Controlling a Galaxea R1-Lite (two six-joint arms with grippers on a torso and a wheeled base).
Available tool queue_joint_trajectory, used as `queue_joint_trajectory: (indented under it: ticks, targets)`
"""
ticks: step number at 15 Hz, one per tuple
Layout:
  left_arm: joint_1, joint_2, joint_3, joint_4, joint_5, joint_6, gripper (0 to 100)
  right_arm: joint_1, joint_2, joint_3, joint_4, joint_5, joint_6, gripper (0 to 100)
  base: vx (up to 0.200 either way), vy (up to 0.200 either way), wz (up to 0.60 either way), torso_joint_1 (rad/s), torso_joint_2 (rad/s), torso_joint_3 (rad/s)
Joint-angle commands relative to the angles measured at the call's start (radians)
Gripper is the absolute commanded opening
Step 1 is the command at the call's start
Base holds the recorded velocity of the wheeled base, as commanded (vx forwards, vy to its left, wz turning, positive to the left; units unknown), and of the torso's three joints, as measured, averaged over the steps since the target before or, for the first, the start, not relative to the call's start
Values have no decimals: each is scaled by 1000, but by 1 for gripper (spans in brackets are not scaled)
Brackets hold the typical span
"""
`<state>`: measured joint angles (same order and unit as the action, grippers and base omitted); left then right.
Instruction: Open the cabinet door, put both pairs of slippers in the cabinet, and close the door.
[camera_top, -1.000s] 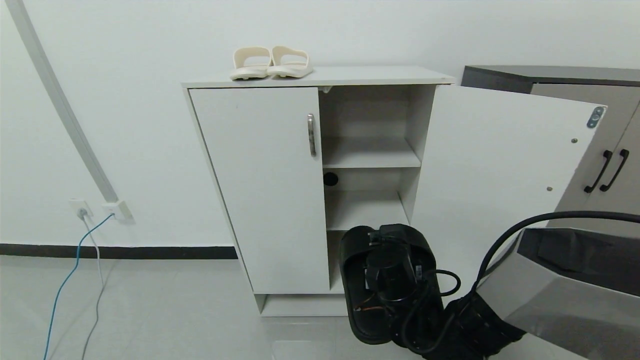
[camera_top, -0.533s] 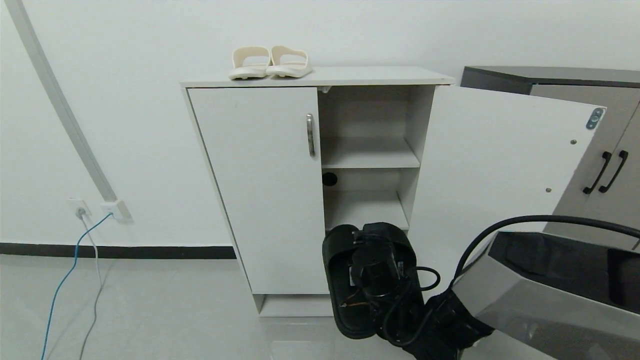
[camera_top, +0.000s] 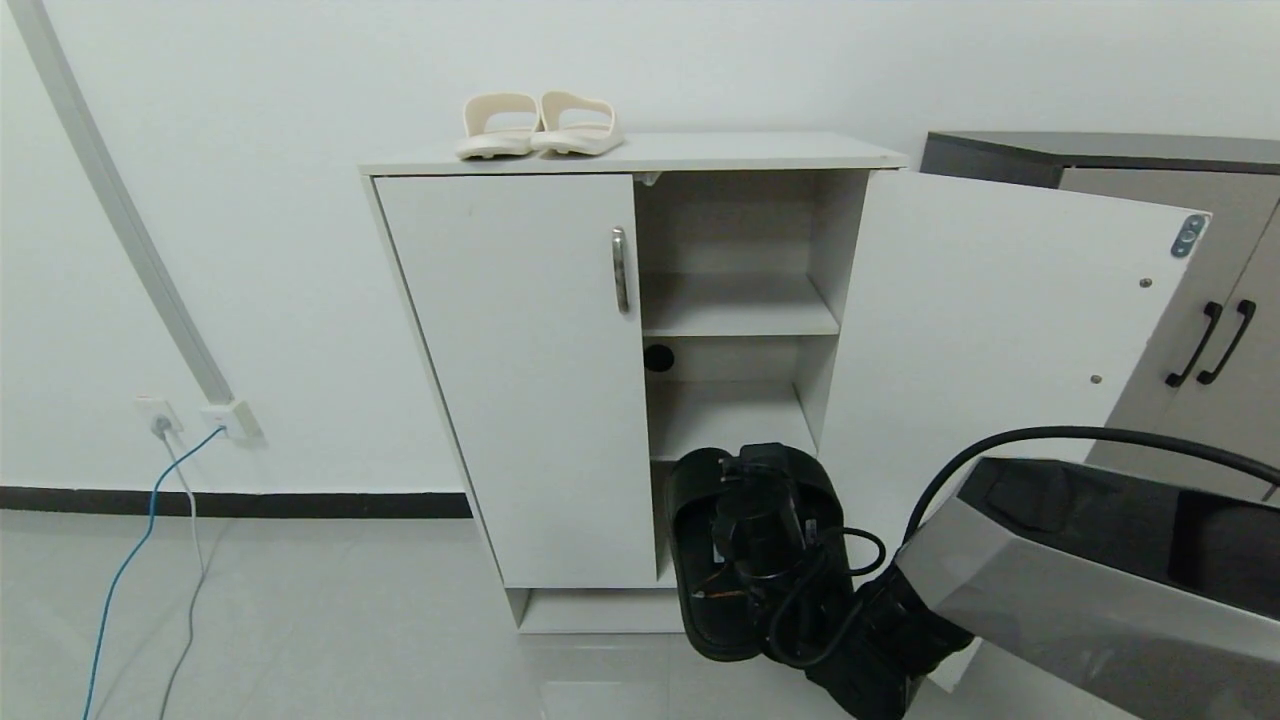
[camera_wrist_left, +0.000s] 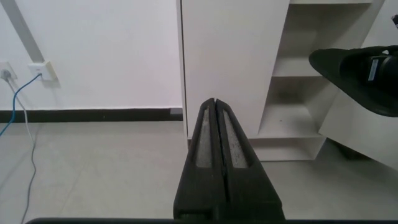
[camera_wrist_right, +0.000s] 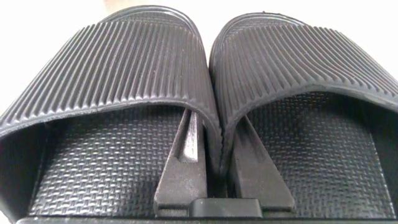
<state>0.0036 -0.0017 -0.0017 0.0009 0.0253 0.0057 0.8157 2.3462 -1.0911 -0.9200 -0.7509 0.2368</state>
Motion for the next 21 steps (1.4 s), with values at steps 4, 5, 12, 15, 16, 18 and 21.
queue_joint_trajectory:
  ticks: [4, 5, 12, 15, 16, 18, 21]
  targets:
    - [-1, 2, -1, 2, -1, 0, 0, -21, 28, -29, -2, 1, 1, 0, 0, 0, 0, 0, 0, 0]
    - [-1, 2, -1, 2, -1, 0, 0, -26, 28, -36, 0, 1, 1, 0, 0, 0, 0, 0, 0, 0]
    - [-1, 2, -1, 2, -1, 0, 0, -30, 51, -64, 0, 1, 1, 0, 0, 0, 0, 1, 2, -142]
    - [-1, 2, 0, 1, 2, 2, 0, -36, 59, -76, 0, 1, -1, 0, 0, 0, 0, 4, 1, -190]
    - [-1, 2, 0, -1, 4, 0, 0, -36, 65, -76, -2, 1, 1, 0, 0, 0, 0, 2, 2, -198]
    - [-1, 2, 0, -1, 2, 0, 0, -36, 74, -76, -2, 1, 1, 0, 0, 0, 0, 5, 2, -198]
    - [-1, 2, 0, 1, -1, 0, 0, -40, 94, -92, -37, -8, -8, 0, 0, 0, 0, 4, 4, -196]
